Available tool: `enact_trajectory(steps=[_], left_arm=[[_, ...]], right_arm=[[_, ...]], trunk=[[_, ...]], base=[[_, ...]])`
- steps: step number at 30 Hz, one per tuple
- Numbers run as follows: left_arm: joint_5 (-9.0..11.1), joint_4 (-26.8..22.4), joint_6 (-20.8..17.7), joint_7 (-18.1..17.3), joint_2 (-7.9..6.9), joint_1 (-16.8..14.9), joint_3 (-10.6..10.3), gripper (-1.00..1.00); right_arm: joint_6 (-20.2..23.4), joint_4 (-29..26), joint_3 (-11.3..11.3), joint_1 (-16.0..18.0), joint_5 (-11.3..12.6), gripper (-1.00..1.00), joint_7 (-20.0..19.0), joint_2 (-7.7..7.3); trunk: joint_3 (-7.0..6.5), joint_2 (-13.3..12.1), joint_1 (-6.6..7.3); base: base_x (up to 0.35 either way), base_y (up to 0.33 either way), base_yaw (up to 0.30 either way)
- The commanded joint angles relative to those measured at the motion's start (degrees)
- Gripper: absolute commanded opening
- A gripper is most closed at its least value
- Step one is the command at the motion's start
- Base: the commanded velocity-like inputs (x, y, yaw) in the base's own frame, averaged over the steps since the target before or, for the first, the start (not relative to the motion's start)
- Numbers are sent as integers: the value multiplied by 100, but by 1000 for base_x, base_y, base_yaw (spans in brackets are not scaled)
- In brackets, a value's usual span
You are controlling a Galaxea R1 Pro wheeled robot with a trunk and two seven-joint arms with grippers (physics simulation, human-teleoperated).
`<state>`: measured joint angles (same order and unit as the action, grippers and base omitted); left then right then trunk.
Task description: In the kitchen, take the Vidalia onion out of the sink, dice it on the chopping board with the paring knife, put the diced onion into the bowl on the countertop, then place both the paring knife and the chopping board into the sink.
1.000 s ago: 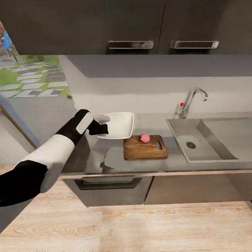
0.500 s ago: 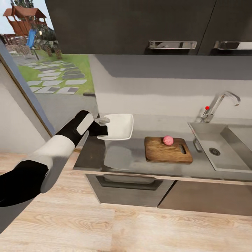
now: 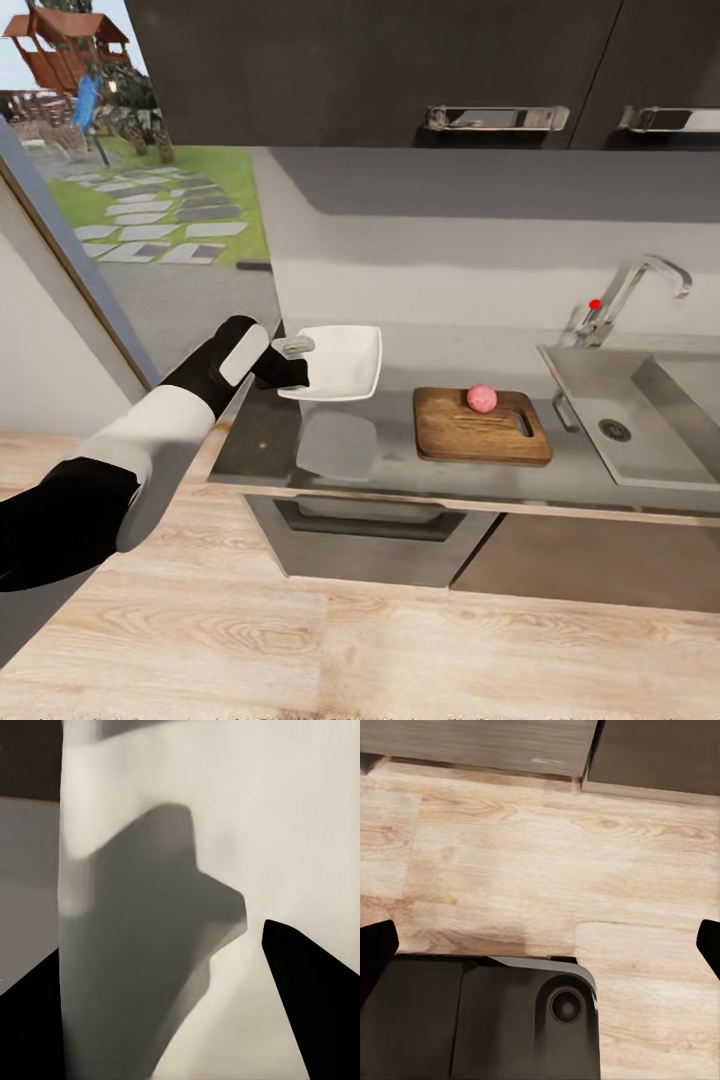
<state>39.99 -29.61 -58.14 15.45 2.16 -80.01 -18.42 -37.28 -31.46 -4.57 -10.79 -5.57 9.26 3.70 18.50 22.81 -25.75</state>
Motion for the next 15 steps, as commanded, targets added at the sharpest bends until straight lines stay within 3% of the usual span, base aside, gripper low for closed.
enact_trajectory(steps=[1,15], left_arm=[[72,-5,-5,67,-6,-6,-29,-100],[49,123,20,84,-23,-6,-50,-100]], right_arm=[[6,-9,-9,-2,-58,100,59,-1],[1,-17,-5,-2,-58,100,64,-3]], trunk=[[16,11,-3],[114,11,-3]], base=[[0,0,0],[0,0,0]])
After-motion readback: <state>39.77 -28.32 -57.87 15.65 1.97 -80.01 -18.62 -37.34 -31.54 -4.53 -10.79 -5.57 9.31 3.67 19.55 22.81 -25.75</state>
